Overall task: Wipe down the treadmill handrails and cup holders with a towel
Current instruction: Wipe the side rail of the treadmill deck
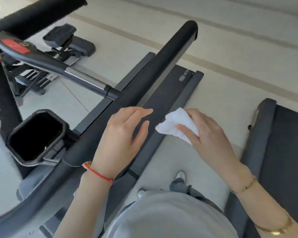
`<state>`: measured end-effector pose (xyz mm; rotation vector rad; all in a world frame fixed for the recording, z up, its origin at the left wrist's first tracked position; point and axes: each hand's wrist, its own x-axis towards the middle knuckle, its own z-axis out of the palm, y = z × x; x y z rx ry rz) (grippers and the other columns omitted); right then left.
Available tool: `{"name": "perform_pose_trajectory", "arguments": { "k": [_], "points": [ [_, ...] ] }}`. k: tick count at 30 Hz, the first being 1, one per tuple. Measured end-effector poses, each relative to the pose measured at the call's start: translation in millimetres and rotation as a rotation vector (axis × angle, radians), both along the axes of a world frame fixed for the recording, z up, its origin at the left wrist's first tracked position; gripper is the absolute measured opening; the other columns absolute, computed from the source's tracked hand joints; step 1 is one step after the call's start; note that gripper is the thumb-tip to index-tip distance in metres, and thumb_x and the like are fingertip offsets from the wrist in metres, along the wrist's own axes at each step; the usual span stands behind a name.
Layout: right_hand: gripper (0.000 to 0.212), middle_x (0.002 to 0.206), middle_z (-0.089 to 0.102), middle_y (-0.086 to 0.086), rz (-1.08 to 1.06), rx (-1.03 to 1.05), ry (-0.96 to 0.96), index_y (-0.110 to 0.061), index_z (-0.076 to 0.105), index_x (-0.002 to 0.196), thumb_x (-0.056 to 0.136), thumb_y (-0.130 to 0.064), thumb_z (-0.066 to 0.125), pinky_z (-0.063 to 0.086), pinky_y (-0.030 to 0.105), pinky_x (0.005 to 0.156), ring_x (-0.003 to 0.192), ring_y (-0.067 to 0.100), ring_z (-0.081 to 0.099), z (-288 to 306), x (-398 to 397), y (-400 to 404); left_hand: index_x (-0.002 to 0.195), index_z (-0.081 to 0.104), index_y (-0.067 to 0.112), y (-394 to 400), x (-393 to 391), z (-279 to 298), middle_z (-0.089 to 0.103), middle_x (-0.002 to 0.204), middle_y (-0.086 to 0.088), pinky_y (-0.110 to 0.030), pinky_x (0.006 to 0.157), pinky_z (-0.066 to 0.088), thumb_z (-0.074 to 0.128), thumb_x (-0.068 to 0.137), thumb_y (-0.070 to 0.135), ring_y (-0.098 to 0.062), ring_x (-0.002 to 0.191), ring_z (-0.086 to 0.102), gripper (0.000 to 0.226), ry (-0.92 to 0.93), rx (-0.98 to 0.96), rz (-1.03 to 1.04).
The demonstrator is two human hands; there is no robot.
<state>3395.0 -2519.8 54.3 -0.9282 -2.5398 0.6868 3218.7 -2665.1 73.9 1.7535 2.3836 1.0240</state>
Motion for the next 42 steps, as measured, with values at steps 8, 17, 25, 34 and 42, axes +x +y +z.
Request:
{"name": "perform_pose_trajectory", "arguments": {
  "k": [8,17,25,34,42],
  "points": [
    [0.037,0.104,0.061,-0.004,-0.176,-0.058,-0.025,-0.021,0.052,0.12,0.098,-0.048,0.039,0.039,0.03,0.078,0.09,0.019,0.054,-10.8,66.8,57.5,0.127,0.063,0.015,102.0,36.3,-18.9,0.065,0.118,0.003,-0.044,0.091,0.051,0.051,0.098,0.022,-0.016,0.106,0.06,0.032,-0.03,-0.075,-0.163],
    [0.046,0.092,0.063,-0.001,-0.4,-0.01,-0.039,-0.015,0.055,0.116,0.098,-0.053,0.036,0.033,0.023,0.071,0.078,0.02,0.055,-22.2,144.5,124.4,0.127,0.063,0.016,212.7,92.8,-32.8,0.065,0.119,0.005,-0.035,0.087,0.051,0.049,0.098,0.024,-0.005,0.098,0.057,0.033,-0.062,-0.132,-0.38],
    [0.044,0.101,0.063,-0.002,-0.629,-0.126,0.027,-0.018,0.053,0.122,0.096,-0.05,0.038,0.042,0.028,0.078,0.086,0.015,0.054,-19.9,192.7,166.7,0.126,0.064,0.013,308.1,134.9,-36.9,0.066,0.118,0.003,-0.031,0.092,0.049,0.051,0.098,0.02,-0.008,0.102,0.056,0.031,-0.074,-0.117,-0.61],
    [0.05,0.1,0.062,0.0,-0.958,-0.046,0.001,-0.016,0.053,0.12,0.097,-0.055,0.03,0.039,0.028,0.081,0.089,0.02,0.058,-12.6,219.7,219.7,0.126,0.064,0.013,449.4,189.7,-36.2,0.066,0.119,0.0,-0.04,0.094,0.049,0.05,0.099,0.021,-0.02,0.107,0.061,0.031,-0.051,-0.107,-1.0],
    [0.043,0.091,0.059,-0.001,-1.375,0.033,0.046,-0.017,0.054,0.114,0.098,-0.052,0.034,0.04,0.03,0.074,0.077,0.017,0.049,-4.0,234.9,266.5,0.125,0.064,0.014,574.3,260.8,-21.1,0.066,0.118,0.004,-0.039,0.092,0.05,0.05,0.099,0.02,-0.015,0.107,0.06,0.03,-0.027,-0.054,-1.396]
  ]
}}
